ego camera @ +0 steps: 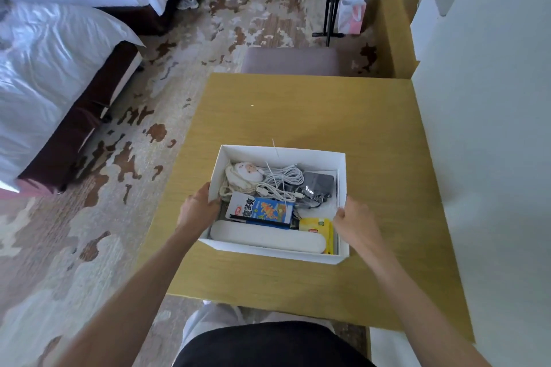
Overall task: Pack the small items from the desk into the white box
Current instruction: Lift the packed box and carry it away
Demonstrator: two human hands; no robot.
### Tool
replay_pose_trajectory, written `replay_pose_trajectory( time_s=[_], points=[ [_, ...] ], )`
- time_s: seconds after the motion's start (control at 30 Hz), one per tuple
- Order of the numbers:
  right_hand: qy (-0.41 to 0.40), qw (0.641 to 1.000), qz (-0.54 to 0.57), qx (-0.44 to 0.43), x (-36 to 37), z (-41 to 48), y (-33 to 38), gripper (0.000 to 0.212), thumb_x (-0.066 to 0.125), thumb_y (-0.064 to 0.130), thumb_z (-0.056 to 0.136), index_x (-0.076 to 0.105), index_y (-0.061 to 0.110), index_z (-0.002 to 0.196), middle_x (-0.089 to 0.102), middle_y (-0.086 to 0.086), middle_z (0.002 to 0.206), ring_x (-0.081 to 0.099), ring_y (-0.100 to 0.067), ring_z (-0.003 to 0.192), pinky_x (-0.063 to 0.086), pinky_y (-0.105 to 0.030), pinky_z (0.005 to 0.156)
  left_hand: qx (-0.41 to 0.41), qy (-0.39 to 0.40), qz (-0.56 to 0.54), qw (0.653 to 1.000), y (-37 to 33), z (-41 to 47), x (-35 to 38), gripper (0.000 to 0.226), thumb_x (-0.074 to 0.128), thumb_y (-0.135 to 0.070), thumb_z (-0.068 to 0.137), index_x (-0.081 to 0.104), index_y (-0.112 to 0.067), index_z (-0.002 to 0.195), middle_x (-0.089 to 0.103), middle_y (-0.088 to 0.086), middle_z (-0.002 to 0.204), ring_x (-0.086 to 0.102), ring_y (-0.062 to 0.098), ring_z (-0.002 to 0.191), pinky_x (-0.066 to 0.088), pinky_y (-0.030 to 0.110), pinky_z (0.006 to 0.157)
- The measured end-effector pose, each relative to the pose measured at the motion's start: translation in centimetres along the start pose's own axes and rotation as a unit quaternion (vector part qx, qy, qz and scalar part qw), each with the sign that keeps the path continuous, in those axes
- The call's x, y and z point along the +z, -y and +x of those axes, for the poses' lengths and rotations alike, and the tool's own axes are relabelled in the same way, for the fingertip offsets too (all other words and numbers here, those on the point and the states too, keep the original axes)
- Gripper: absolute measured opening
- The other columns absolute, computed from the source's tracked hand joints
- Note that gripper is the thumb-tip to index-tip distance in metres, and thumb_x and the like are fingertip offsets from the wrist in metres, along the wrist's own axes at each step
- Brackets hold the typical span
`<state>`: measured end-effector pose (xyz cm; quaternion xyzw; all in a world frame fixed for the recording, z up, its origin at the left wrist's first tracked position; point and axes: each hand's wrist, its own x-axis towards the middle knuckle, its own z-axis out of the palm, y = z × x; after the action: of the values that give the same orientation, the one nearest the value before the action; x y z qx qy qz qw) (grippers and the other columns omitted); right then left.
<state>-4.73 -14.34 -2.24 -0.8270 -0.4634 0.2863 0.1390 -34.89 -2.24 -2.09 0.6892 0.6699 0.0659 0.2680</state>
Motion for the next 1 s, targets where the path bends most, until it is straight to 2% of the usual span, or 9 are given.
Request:
replay_pose_trajectory(
  time_s=[0.1, 0.17, 0.3, 0.43, 0.6, 0.73, 0.87, 0.93, 1.0],
  points=[
    [0.016, 1.000, 0.004, 0.006, -0.1, 0.2, 0.0, 0.021, 0.048, 0.006, 0.091, 0.046, 0.014, 0.071, 0.044, 0.001, 0.058, 0.039, -0.014, 0.049, 0.035, -0.032, 0.046, 0.009, 0.008, 0.000, 1.000, -0.1, -0.3, -0.2, 0.036, 0.046, -0.008, 0.088, 0.049, -0.014, 0.123, 0.067, 0.006, 0.094, 0.063, 0.028, 0.079, 0.054, 0.035, 0.067],
    [0.015, 1.000, 0.001, -0.001, -0.2, 0.4, 0.5, 0.018, 0.047, 0.003, 0.089, 0.049, 0.008, 0.071, 0.040, 0.000, 0.057, 0.036, -0.014, 0.049, 0.030, -0.031, 0.045, 0.018, 0.002, -0.004, 1.000, 0.2, -0.5, -0.3, 0.032, 0.047, -0.006, 0.088, 0.051, -0.010, 0.119, 0.068, 0.006, 0.092, 0.065, 0.028, 0.076, 0.055, 0.036, 0.065],
    [0.015, 0.999, -0.010, -0.033, 0.3, 0.6, 3.1, 0.026, 0.046, -0.001, 0.087, 0.041, 0.013, 0.065, 0.039, 0.002, 0.051, 0.033, -0.012, 0.041, 0.021, -0.017, 0.033, 0.005, -0.028, -0.004, 1.000, 2.8, -0.5, -1.2, 0.030, 0.048, -0.006, 0.086, 0.052, -0.007, 0.116, 0.063, 0.004, 0.082, 0.059, 0.026, 0.067, 0.047, 0.031, 0.056],
    [0.016, 0.998, -0.031, -0.049, 2.4, 0.5, 7.5, 0.024, 0.044, 0.003, 0.090, 0.039, 0.012, 0.069, 0.046, 0.000, 0.056, 0.040, -0.014, 0.047, 0.026, -0.027, 0.042, -0.013, -0.054, -0.019, 0.998, 7.1, -0.1, -3.5, 0.033, 0.049, -0.009, 0.086, 0.052, -0.010, 0.118, 0.067, 0.010, 0.088, 0.060, 0.029, 0.071, 0.046, 0.033, 0.060],
    [0.021, 0.997, -0.031, -0.073, 6.2, 0.7, 15.3, 0.023, 0.044, 0.003, 0.087, 0.042, 0.014, 0.067, 0.036, 0.005, 0.052, 0.031, -0.012, 0.044, 0.022, -0.026, 0.042, -0.023, -0.113, -0.034, 0.993, 14.1, 0.8, -8.1, 0.025, 0.051, -0.008, 0.085, 0.057, -0.010, 0.109, 0.060, 0.002, 0.075, 0.053, 0.024, 0.064, 0.038, 0.030, 0.059],
    [0.024, 0.993, -0.047, -0.108, 10.8, 0.9, 23.4, 0.024, 0.045, 0.004, 0.089, 0.039, 0.017, 0.069, 0.038, 0.005, 0.051, 0.034, -0.010, 0.042, 0.021, -0.025, 0.040, -0.058, -0.129, -0.058, 0.988, 21.6, 1.8, -12.2, 0.029, 0.051, -0.011, 0.087, 0.055, -0.013, 0.116, 0.070, 0.012, 0.091, 0.064, 0.033, 0.078, 0.045, 0.033, 0.063],
    [0.051, 0.986, -0.055, -0.152, 16.3, 1.0, 31.9, 0.017, 0.044, 0.003, 0.088, 0.038, 0.016, 0.078, 0.036, 0.003, 0.052, 0.033, -0.014, 0.044, 0.025, -0.029, 0.043, -0.110, -0.151, -0.057, 0.981, 29.9, 2.7, -16.3, 0.030, 0.051, -0.014, 0.088, 0.055, -0.015, 0.118, 0.064, 0.004, 0.082, 0.057, 0.025, 0.067, 0.041, 0.030, 0.054],
    [0.067, 0.981, -0.058, -0.174, 19.1, 1.4, 36.0, 0.019, 0.043, 0.002, 0.088, 0.039, 0.017, 0.077, 0.033, 0.001, 0.054, 0.029, -0.015, 0.045, 0.022, -0.030, 0.045, -0.147, -0.161, -0.066, 0.974, 33.8, 2.4, -18.1, 0.027, 0.052, -0.016, 0.088, 0.056, -0.014, 0.115, 0.068, 0.007, 0.087, 0.061, 0.029, 0.072, 0.047, 0.033, 0.056],
    [0.075, 0.971, -0.079, -0.212, 22.0, 1.6, 39.8, 0.015, 0.042, 0.003, 0.089, 0.044, 0.012, 0.076, 0.036, 0.001, 0.054, 0.033, -0.015, 0.043, 0.024, -0.029, 0.043, -0.187, -0.164, -0.085, 0.965, 37.4, 1.6, -19.7, 0.025, 0.051, -0.015, 0.088, 0.057, -0.015, 0.112, 0.069, 0.012, 0.094, 0.064, 0.032, 0.078, 0.053, 0.038, 0.063]
  ],
)
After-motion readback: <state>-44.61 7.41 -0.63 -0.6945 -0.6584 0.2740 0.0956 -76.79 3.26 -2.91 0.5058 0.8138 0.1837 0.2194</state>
